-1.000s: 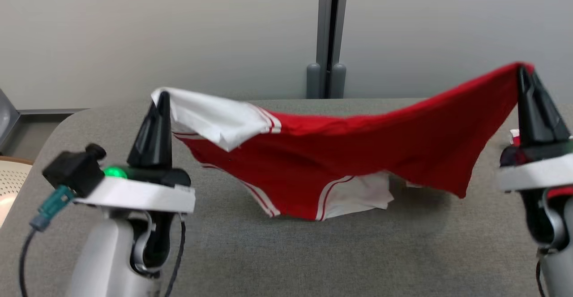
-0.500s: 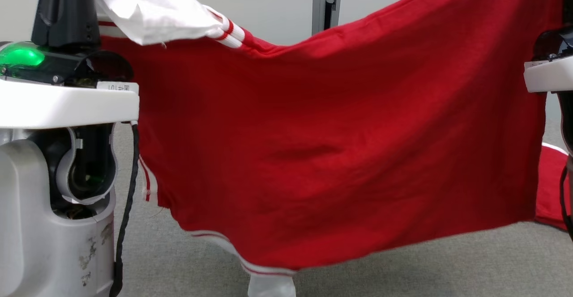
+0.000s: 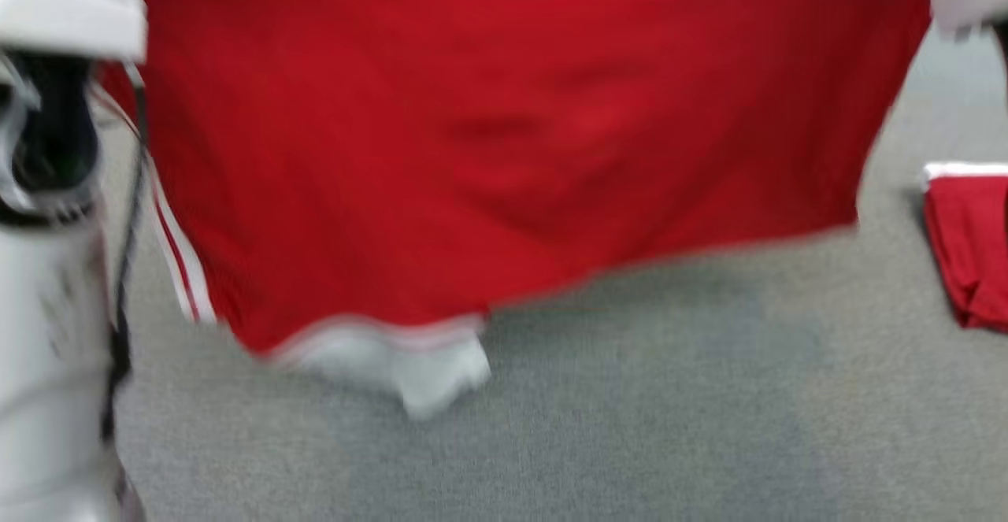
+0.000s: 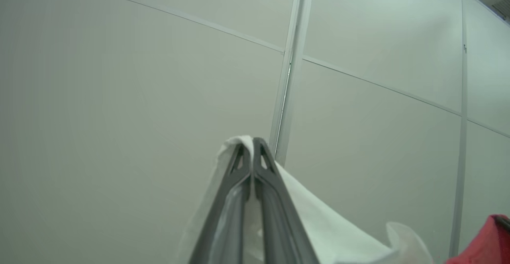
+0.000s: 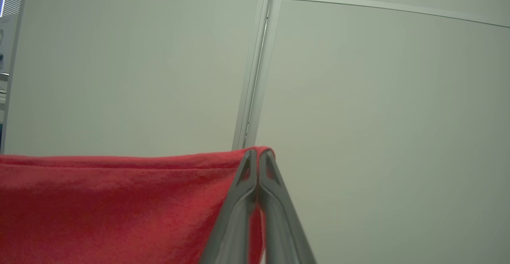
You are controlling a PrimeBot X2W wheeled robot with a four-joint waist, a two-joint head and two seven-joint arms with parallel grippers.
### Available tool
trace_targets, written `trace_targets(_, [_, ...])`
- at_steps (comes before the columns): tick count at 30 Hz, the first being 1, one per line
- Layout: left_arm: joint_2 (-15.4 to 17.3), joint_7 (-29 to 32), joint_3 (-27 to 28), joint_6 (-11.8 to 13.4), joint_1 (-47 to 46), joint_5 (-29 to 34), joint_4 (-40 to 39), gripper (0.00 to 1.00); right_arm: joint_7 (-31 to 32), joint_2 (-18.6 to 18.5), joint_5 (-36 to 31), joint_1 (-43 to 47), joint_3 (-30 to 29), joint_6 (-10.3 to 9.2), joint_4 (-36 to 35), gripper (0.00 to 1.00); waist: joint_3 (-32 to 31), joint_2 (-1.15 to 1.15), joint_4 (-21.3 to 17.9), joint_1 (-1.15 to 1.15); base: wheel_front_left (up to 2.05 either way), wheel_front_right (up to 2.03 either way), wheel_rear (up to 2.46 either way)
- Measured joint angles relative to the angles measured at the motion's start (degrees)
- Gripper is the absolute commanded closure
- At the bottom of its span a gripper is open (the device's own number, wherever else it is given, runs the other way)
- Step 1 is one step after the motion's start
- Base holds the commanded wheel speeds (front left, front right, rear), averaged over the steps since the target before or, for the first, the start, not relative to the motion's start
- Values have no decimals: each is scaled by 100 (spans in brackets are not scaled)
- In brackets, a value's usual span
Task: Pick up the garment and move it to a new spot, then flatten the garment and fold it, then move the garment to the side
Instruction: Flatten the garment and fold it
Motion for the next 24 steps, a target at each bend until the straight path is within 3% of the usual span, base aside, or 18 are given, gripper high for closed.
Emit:
trace_targets(6, [163, -764, 77, -307, -2260, 183, 1595, 100, -816, 160, -149, -2345, 14, 2, 1399, 100, 1067, 0, 3, 0, 0, 0, 0])
trace_targets(11, [162, -1614, 29, -455, -3622, 382, 2725, 100, -1762, 208, -508, -3511, -126, 2, 2579, 100, 1851, 0, 40, 0, 0, 0, 0])
trace_targets(18, [-25, -2050, -218, -714, -3895, 490, 4029, 100, -2406, 387, -489, -3578, -103, 1, 3947, 100, 2588, 0, 204, 0, 0, 0, 0])
trace_targets(24, [-77, -2121, -645, -816, -3118, 703, 4465, 100, -2532, 543, -167, -2769, 79, 1, 4597, 100, 2798, 0, 383, 0, 0, 0, 0])
